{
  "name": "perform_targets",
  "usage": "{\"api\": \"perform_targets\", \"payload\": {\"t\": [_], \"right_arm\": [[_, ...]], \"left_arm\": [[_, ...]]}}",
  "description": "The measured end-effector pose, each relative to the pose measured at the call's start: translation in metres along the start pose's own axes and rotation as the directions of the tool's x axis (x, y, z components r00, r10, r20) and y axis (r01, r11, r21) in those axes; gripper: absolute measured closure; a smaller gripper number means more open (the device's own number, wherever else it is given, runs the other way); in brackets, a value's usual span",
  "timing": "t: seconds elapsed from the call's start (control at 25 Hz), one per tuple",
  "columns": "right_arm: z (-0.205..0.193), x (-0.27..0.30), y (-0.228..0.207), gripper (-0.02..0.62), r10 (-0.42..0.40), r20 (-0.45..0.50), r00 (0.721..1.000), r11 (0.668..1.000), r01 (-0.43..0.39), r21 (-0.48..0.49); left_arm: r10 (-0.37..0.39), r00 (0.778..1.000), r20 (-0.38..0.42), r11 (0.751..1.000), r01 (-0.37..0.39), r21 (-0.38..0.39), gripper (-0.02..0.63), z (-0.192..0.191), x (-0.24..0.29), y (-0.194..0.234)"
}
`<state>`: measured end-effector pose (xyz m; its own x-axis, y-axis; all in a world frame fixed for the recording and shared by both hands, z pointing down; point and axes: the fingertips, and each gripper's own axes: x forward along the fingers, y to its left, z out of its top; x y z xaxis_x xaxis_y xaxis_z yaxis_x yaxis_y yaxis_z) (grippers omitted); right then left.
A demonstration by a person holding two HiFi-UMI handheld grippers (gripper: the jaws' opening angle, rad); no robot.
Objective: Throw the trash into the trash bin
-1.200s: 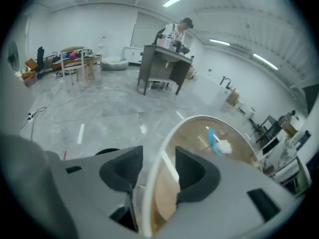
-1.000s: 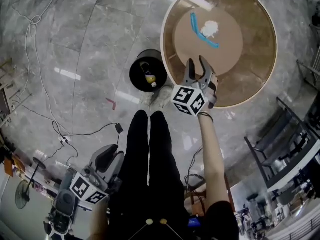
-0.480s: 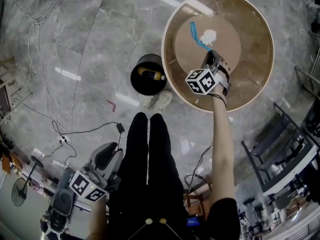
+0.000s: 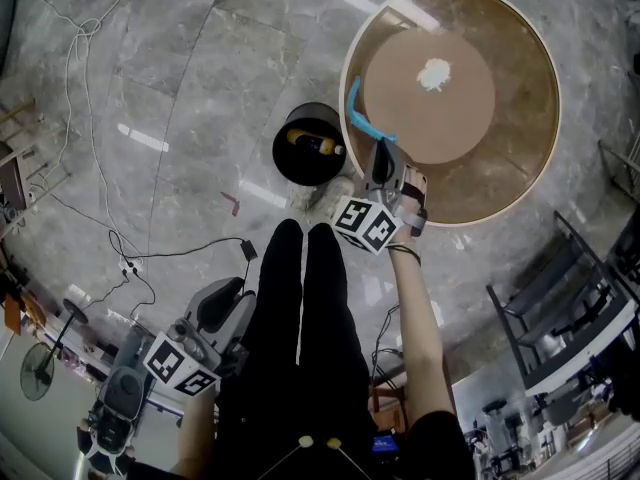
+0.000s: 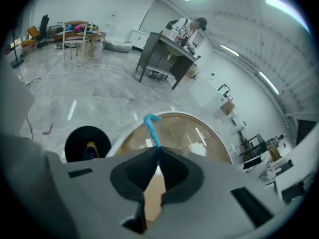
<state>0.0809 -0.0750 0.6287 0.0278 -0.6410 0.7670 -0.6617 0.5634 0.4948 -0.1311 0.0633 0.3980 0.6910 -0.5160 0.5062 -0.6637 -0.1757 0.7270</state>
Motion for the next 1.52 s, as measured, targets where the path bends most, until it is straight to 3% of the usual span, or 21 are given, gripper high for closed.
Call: {"api": "perform_targets", "payload": {"t": [0.32, 0.56, 0.64, 0.72, 0.8, 1.04, 1.28, 1.36, 1.52], "right_arm": [[0.006, -0.017, 0.144, 0.575, 0.240, -0.010, 0.971, 0.971, -0.240, -0.005], [-0.024, 0.016, 0.219, 0.574, 0.334, -0.077, 0.940, 0.942, -0.335, -0.012], [-0.033, 0.029, 0.236, 0.539, 0.370, -0.105, 0.923, 0.928, -0.373, -0.007], [-0.040, 0.032, 0.245, 0.450, 0.400, -0.122, 0.908, 0.915, -0.402, 0.008], [-0.042, 0.029, 0.245, 0.448, 0.404, -0.120, 0.907, 0.914, -0.405, 0.019], [-0.021, 0.006, 0.215, 0.460, 0.338, -0.040, 0.940, 0.941, -0.337, 0.028], [0.051, -0.025, 0.083, 0.444, 0.135, 0.141, 0.981, 0.975, -0.157, 0.156], [0.051, -0.019, 0.032, 0.443, 0.057, 0.142, 0.988, 0.969, -0.089, 0.231], [0.014, 0.018, -0.050, 0.430, -0.051, 0.035, 0.998, 0.927, 0.034, 0.372]], "left_arm": [[0.012, 1.000, -0.011, 1.000, -0.013, -0.022, 0.502, -0.009, -0.003, 0.011], [0.047, 0.998, -0.043, 0.997, -0.049, -0.055, 0.502, -0.029, -0.006, 0.033], [0.063, 0.997, -0.053, 0.995, -0.067, -0.069, 0.502, -0.037, -0.008, 0.043], [0.074, 0.995, -0.063, 0.993, -0.079, -0.083, 0.502, -0.044, -0.010, 0.049], [0.074, 0.995, -0.069, 0.993, -0.080, -0.087, 0.503, -0.048, -0.011, 0.049], [0.043, 0.997, -0.056, 0.997, -0.047, -0.065, 0.502, -0.041, -0.007, 0.036], [0.008, 1.000, -0.030, 1.000, -0.009, -0.023, 0.503, -0.017, -0.004, 0.017], [-0.005, 1.000, -0.021, 1.000, 0.004, -0.009, 0.503, -0.007, -0.002, 0.009], [-0.018, 1.000, -0.005, 1.000, 0.018, 0.014, 0.502, 0.010, 0.000, -0.004]]}}
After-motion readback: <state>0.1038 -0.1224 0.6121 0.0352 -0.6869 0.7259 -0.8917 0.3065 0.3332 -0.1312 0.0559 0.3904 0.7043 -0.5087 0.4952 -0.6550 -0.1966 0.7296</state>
